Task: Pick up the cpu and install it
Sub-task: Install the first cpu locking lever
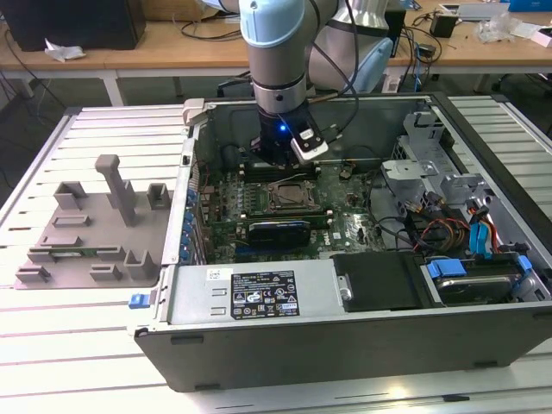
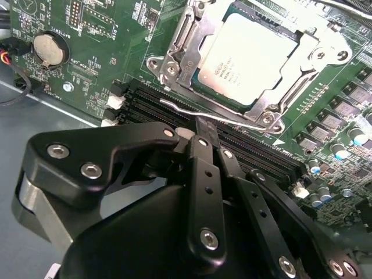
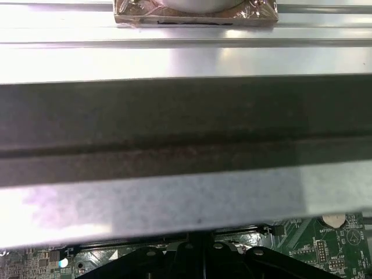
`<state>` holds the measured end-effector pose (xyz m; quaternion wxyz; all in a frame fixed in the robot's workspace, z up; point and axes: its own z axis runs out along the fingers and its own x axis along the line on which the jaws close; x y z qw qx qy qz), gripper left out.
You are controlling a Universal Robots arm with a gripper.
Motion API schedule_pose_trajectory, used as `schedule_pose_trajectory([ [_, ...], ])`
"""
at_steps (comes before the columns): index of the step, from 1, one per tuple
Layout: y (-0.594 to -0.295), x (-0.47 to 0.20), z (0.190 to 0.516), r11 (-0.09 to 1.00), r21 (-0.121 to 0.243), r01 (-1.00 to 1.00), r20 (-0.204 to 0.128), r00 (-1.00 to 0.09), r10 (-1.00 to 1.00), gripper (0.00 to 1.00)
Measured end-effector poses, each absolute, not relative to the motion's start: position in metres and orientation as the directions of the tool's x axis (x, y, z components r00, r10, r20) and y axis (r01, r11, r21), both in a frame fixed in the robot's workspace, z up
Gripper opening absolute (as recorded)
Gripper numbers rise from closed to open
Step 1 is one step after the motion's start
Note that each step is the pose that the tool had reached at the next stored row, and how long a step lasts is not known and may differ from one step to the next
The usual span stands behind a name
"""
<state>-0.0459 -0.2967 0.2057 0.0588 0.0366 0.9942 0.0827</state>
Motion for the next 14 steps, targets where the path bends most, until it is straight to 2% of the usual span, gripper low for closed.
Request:
schedule_pose_trajectory([
  [14,-0.297,-0.046,0.226,0.983,0.170,0.065,-0.111,-0.990,0.085,0.11],
])
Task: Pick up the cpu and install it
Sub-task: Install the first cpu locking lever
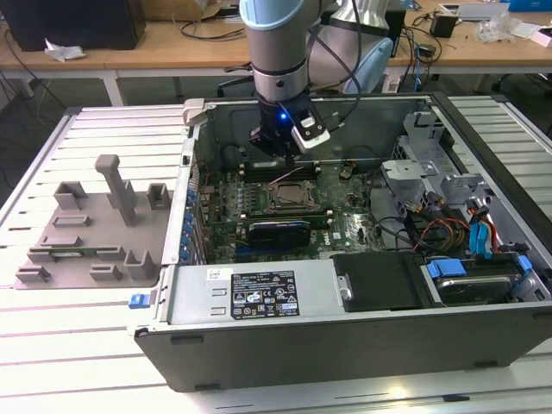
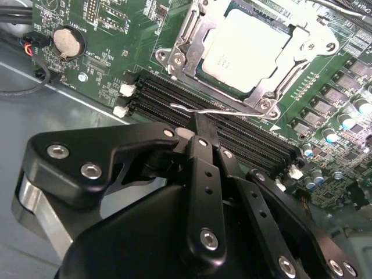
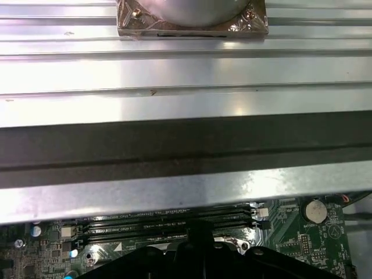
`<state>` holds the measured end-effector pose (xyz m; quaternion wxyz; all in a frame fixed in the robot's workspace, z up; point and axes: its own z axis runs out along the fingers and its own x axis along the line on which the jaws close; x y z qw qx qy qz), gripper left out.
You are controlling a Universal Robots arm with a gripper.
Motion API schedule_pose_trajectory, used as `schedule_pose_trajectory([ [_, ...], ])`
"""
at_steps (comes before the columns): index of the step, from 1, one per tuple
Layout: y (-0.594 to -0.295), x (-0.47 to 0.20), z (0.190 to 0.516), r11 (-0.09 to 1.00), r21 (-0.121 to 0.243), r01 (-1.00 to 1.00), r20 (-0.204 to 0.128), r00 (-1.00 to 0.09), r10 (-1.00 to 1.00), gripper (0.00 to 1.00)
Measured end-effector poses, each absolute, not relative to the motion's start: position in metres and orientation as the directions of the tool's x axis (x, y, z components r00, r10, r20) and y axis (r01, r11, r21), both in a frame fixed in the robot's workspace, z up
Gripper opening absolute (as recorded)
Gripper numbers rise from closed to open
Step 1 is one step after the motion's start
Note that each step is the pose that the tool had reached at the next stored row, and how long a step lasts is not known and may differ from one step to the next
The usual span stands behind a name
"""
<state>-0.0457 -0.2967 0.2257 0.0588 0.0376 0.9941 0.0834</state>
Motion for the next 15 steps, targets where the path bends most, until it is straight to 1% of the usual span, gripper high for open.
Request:
schedule_pose_trajectory([
  [4,-0.2975,-0.0456,0.2256,0.984,0.170,0.055,-0.111,-0.991,0.074,0.11],
  [11,-0.2983,-0.0456,0.2221,0.984,0.170,-0.061,-0.111,-0.993,-0.043,0.11],
  [15,-0.2988,-0.0434,0.2204,0.981,0.170,-0.094,-0.110,-0.991,-0.076,0.11],
])
